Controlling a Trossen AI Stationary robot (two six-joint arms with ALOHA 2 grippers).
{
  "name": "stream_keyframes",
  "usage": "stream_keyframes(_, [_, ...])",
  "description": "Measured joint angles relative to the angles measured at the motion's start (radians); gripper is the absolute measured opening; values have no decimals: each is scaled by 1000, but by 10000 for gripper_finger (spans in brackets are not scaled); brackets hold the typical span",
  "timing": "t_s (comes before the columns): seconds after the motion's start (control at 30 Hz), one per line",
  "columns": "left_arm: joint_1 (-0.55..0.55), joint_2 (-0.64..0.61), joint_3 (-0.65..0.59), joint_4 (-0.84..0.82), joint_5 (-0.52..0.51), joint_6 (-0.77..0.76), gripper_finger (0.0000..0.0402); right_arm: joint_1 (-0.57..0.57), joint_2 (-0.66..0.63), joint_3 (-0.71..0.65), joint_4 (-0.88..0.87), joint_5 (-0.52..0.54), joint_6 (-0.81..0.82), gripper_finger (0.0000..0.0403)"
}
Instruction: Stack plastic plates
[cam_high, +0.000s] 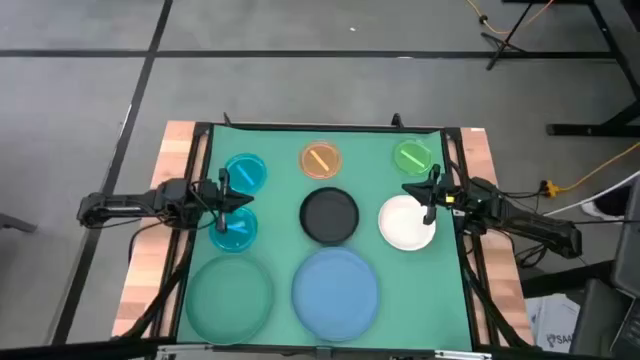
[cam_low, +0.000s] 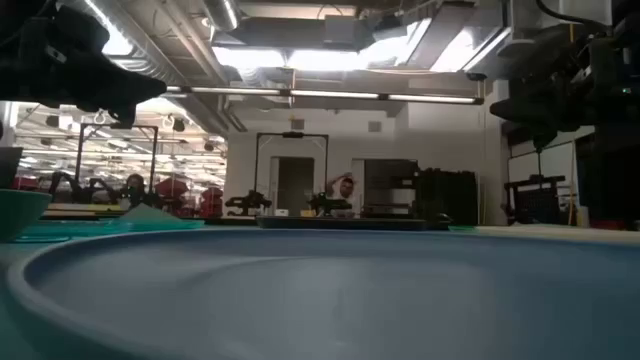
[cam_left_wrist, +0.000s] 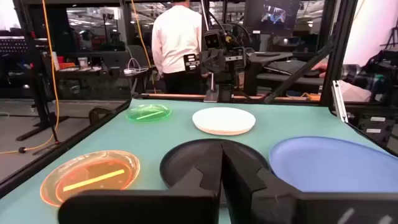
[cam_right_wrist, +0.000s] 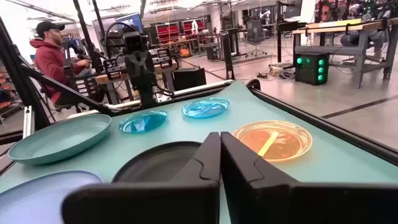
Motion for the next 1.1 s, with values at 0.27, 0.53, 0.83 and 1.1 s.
stream_keyframes(0.27, [0,0,0,0,0,0,4,0,0,0,0,0,0,3])
stream_keyframes(0.53, [0,0,0,0,0,0,4,0,0,0,0,0,0,3])
stream_keyframes(0.83, [0,0,0,0,0,0,4,0,0,0,0,0,0,3])
stream_keyframes(1.1, [0,0,0,0,0,0,4,0,0,0,2,50,25,3])
